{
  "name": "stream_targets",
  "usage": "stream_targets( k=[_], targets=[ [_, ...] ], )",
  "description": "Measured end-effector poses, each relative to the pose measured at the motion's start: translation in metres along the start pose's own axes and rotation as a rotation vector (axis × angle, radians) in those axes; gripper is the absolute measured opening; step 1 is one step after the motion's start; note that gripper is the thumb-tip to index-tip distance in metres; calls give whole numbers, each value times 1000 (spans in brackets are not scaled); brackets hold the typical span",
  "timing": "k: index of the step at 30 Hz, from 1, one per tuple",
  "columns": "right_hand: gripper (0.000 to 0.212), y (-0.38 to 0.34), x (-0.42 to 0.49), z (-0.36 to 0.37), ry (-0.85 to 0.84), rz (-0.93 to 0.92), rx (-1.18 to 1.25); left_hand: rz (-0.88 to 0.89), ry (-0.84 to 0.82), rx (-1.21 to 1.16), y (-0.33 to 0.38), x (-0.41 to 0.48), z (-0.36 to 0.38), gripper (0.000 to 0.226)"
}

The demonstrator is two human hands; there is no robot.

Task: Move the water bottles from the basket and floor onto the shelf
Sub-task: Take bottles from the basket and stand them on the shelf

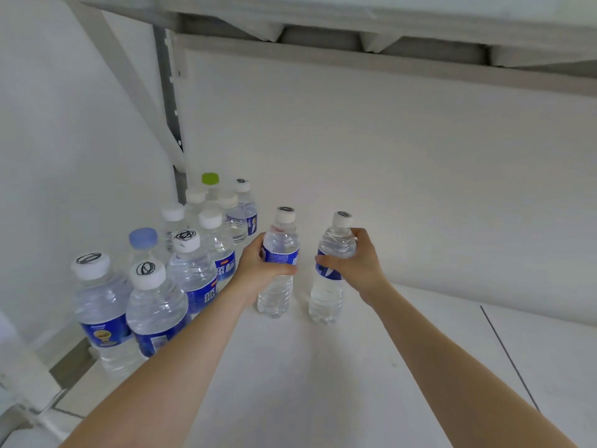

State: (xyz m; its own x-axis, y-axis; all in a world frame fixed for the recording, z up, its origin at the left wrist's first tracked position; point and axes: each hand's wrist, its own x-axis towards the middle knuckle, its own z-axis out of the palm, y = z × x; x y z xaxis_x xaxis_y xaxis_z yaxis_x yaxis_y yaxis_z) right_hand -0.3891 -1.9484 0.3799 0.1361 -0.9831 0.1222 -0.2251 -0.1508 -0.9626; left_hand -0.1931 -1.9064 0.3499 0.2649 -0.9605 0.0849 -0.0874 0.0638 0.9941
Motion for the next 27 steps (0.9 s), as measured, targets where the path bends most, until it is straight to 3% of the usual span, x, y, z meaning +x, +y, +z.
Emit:
stream_targets(
  k=[13, 18, 23, 27],
  targets=[
    [74, 7, 45, 25, -66, -32, 11, -45, 38, -17, -6, 39, 3, 66],
    [82, 41, 26, 23, -108, 60, 69, -79, 72, 58, -34, 24, 5, 75],
    [59, 84, 11, 33, -28, 108, 36, -67, 166, 166, -75, 7, 13, 76],
    [61, 84, 15, 39, 11, 100, -30, -69, 174, 202, -77, 14, 16, 87]
  ],
)
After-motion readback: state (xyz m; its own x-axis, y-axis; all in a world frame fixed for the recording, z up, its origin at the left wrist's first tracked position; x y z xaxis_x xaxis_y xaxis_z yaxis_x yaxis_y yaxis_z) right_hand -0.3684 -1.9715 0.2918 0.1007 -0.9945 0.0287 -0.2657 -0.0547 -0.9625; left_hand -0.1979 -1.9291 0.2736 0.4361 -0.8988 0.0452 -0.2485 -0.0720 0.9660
